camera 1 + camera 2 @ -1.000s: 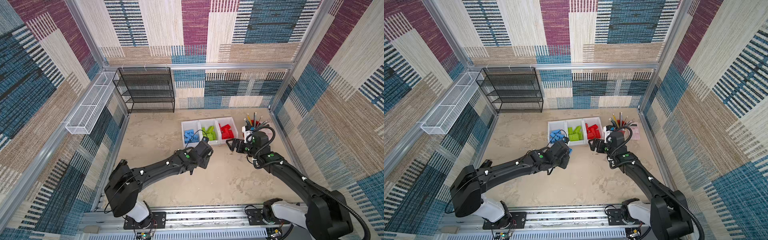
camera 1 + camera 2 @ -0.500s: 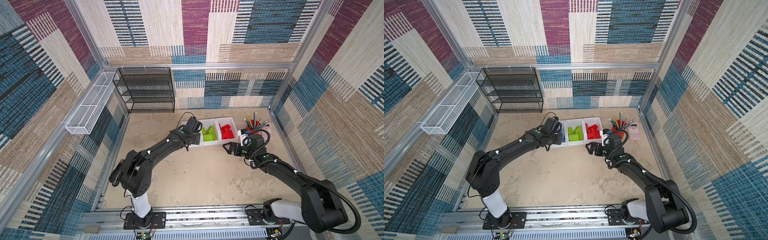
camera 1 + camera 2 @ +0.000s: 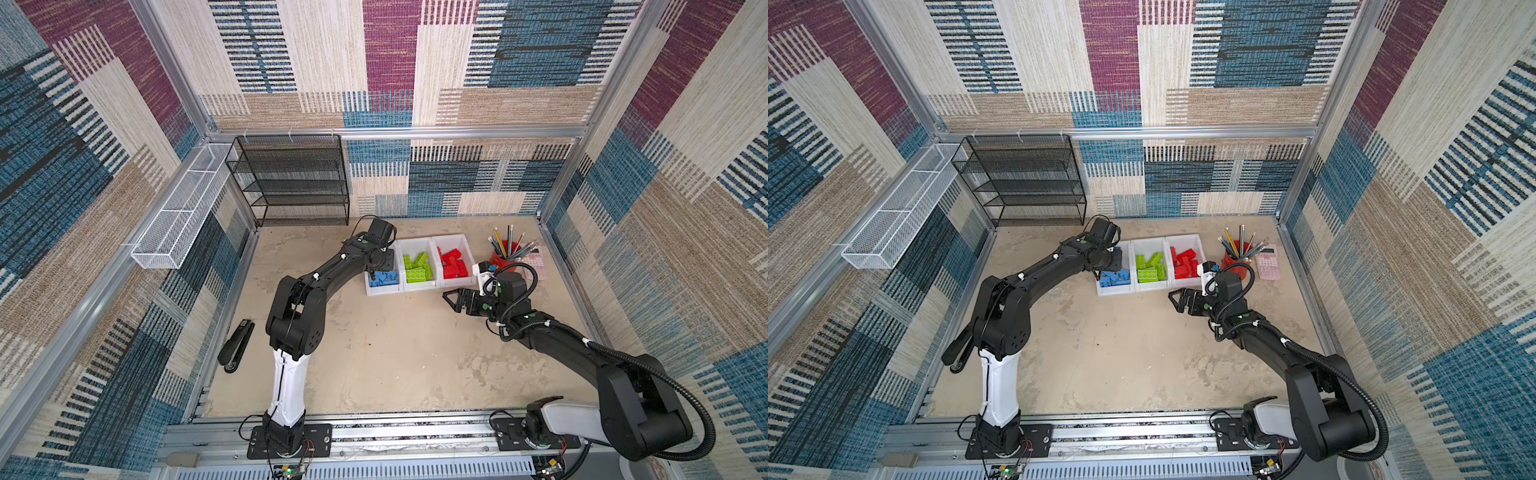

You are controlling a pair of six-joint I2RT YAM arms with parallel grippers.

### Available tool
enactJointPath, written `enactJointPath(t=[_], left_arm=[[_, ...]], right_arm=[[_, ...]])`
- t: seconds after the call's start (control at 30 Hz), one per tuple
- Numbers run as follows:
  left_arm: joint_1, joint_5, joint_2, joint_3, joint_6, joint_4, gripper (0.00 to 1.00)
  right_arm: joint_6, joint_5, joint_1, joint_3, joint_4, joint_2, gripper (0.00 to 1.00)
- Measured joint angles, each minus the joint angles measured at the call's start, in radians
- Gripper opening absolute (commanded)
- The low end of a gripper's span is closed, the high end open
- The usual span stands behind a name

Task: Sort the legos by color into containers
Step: 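Release the blue brick into the blue compartment and lift the left gripper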

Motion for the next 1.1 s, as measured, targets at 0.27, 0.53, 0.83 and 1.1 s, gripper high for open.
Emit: enactJointPath(t=[0.27, 0.53, 0.83, 1.1], left_arm=[[0.022, 0.026, 0.047, 0.027, 0.009, -0.006, 0.48], [0.022, 0.051, 0.016, -0.009, 0.01, 0.028, 0.61], [0.022, 0.044, -0.142, -0.16, 0.002, 0.157, 0.65], [0.034, 0.019, -0.28, -0.279, 0.014, 0.293, 0.67]], right_arm=[[0.003, 0.0, 0.0, 0.0, 0.0, -0.013, 0.99], [0.011, 0.012, 0.0, 0.023, -0.018, -0.117, 0.99], [-0.044, 0.158, 0.0, 0.222, -0.175, -0.309, 0.99], [-0.142, 0.414, 0.0, 0.407, -0.333, -0.398, 0.99]])
